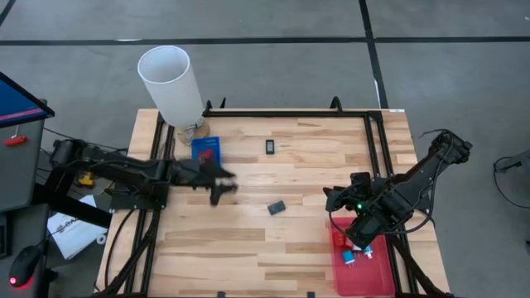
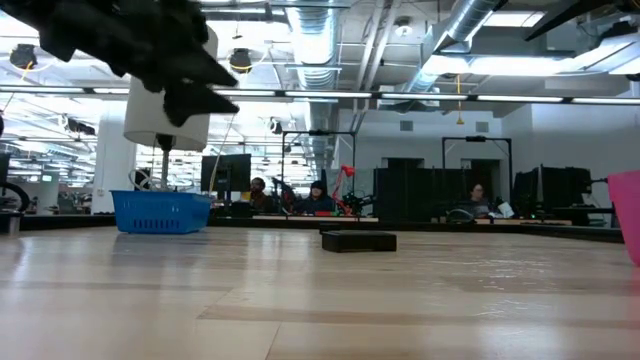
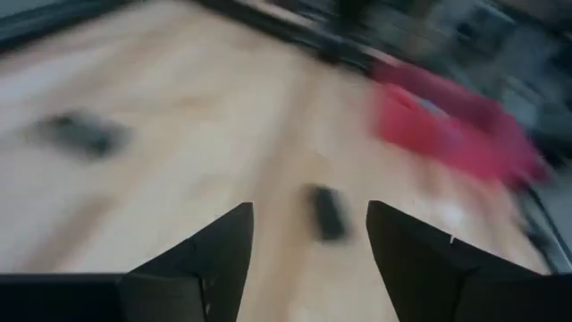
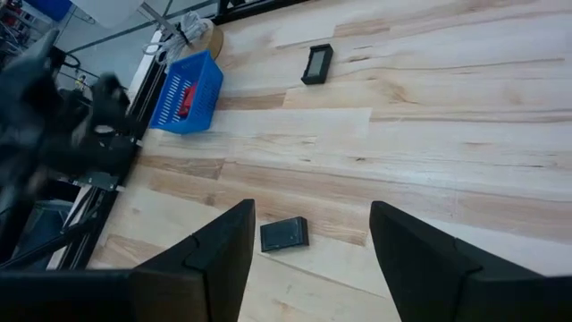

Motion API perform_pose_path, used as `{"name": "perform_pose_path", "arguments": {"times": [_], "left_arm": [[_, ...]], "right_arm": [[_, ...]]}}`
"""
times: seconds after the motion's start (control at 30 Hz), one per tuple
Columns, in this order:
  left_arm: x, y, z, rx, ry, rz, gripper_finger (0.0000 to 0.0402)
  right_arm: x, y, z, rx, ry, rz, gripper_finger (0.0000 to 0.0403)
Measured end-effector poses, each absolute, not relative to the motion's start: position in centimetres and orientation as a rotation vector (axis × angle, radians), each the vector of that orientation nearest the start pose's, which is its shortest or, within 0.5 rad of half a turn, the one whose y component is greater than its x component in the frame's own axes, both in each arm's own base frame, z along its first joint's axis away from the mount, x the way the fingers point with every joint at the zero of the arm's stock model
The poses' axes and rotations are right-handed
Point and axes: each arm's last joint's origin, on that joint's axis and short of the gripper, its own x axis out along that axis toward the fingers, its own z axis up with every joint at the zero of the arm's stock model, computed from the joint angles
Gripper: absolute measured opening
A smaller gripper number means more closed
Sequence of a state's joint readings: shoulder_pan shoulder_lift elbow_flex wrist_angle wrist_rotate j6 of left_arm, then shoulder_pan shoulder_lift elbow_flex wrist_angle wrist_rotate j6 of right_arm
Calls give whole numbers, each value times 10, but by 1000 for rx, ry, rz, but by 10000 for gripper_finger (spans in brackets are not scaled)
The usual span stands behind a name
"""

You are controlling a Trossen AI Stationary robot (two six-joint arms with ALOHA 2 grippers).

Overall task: Pick & Place Office items
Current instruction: Put the bottom black digital timer into the blue bin

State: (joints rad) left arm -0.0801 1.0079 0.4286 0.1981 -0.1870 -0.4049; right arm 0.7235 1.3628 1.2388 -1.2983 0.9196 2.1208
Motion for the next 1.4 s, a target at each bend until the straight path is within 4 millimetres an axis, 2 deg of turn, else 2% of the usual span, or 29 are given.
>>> {"name": "perform_pose_path", "arguments": {"times": [0.07, 0.17, 0.4, 0.63, 0.77, 0.93, 1.3, 1.4], "left_arm": [[214, -25, 203, -256, 351, 49, 220], [224, -41, 193, -133, 352, -13, 240], [248, -54, 157, -69, 437, 55, 288], [295, -73, 145, -81, 463, 54, 290], [314, -79, 136, -96, 470, 177, 290], [324, -81, 124, -141, 499, 295, 292], [325, -87, 120, -193, 520, 305, 295], [326, -87, 114, -182, 542, 309, 295]], "right_arm": [[187, 134, 307, 916, 329, -915, 214], [187, 134, 307, 918, 330, -914, 214], [187, 135, 307, 928, 327, -910, 214], [187, 135, 307, 931, 327, -910, 214], [188, 135, 307, 935, 327, -909, 214], [188, 135, 307, 937, 327, -906, 214], [186, 135, 307, 905, 342, -910, 214], [185, 135, 306, 898, 344, -912, 214]]}}
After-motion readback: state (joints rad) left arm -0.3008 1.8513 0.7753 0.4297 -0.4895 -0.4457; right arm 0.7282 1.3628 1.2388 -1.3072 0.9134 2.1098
